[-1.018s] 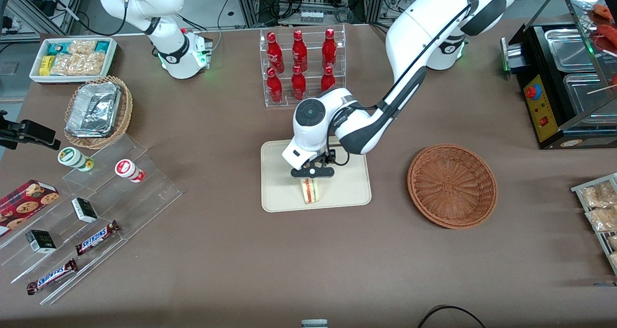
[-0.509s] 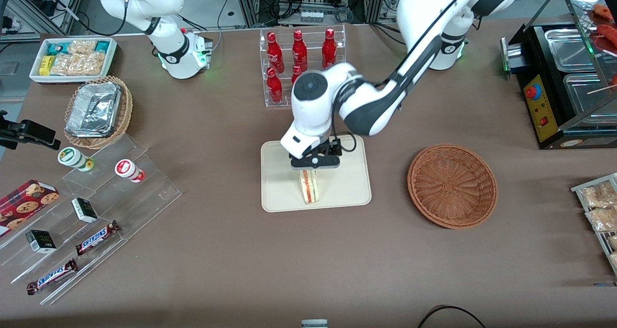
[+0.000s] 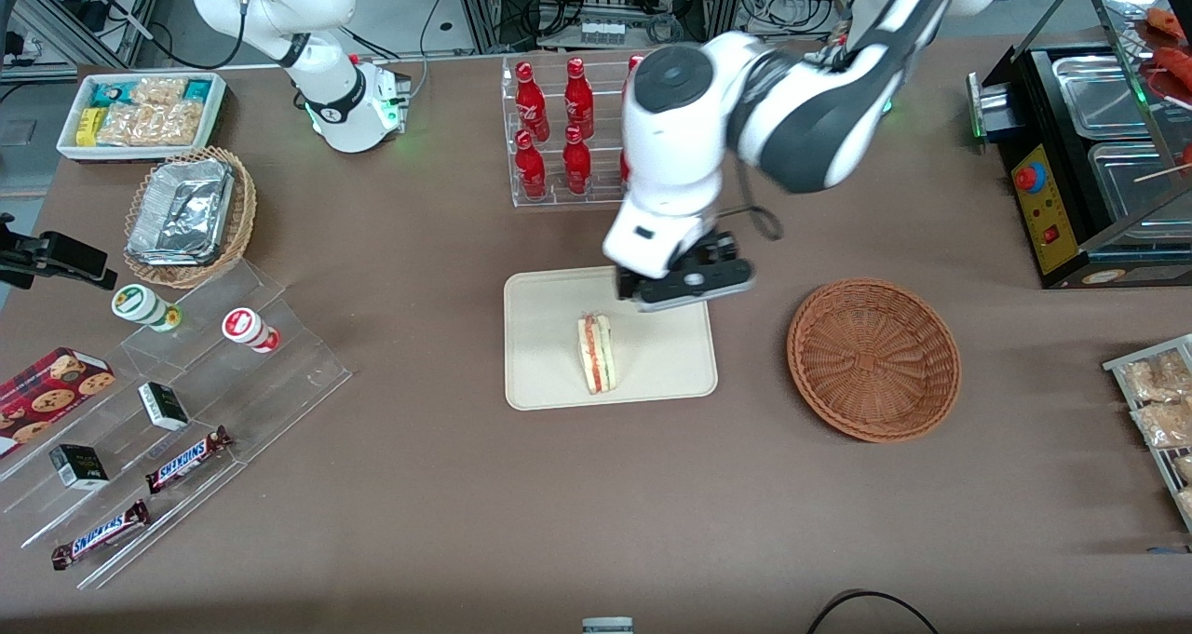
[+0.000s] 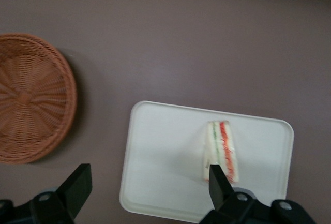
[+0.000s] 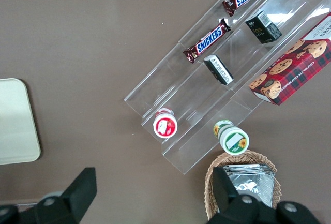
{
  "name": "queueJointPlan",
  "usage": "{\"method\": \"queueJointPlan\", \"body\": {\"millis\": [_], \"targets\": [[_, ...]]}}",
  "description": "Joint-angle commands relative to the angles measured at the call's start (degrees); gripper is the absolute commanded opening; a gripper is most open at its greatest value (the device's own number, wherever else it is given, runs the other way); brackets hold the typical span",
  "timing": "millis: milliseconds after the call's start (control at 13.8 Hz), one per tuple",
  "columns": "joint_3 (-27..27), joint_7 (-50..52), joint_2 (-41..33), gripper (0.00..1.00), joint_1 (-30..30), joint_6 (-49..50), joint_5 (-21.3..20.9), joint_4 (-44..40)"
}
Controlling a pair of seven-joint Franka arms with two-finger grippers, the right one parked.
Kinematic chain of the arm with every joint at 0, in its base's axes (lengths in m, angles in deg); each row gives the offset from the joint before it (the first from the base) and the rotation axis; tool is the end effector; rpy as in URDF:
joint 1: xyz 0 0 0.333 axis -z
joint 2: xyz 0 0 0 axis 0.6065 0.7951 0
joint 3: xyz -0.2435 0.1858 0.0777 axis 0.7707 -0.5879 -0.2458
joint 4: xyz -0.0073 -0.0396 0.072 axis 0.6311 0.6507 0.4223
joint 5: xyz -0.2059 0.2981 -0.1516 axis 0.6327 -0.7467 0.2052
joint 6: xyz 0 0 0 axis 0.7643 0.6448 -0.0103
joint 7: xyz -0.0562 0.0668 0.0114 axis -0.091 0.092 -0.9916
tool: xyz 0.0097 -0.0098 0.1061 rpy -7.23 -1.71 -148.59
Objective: Place sandwich from basket to tray
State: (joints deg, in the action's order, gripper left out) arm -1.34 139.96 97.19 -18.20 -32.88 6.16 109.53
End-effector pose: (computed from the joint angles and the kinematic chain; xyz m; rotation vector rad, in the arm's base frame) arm 0.5358 -0.4085 0.5116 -3.0362 -0.3394 -0.2843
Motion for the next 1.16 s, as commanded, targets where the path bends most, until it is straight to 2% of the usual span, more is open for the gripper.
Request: {"method": "queueJointPlan", "body": {"millis": [0,145,291,582,873,1091], "targets": [[0.12,-7.05,-5.67,1.00,-4.61,4.64,3.20,1.47],[0.03,-14.88,-9.45,1.00,-8.49,8.86,7.16,1.64],[0.03,-19.63,-12.09,1.00,-11.74,11.76,7.79,1.65],[-0.14,-30.79,-17.98,1.00,-17.55,15.82,12.27,3.31],[-10.66,-43.71,-22.03,1.00,-15.45,19.95,16.48,3.75],[-16.30,-49.79,-24.40,1.00,-14.83,21.18,18.15,5.59]]}}
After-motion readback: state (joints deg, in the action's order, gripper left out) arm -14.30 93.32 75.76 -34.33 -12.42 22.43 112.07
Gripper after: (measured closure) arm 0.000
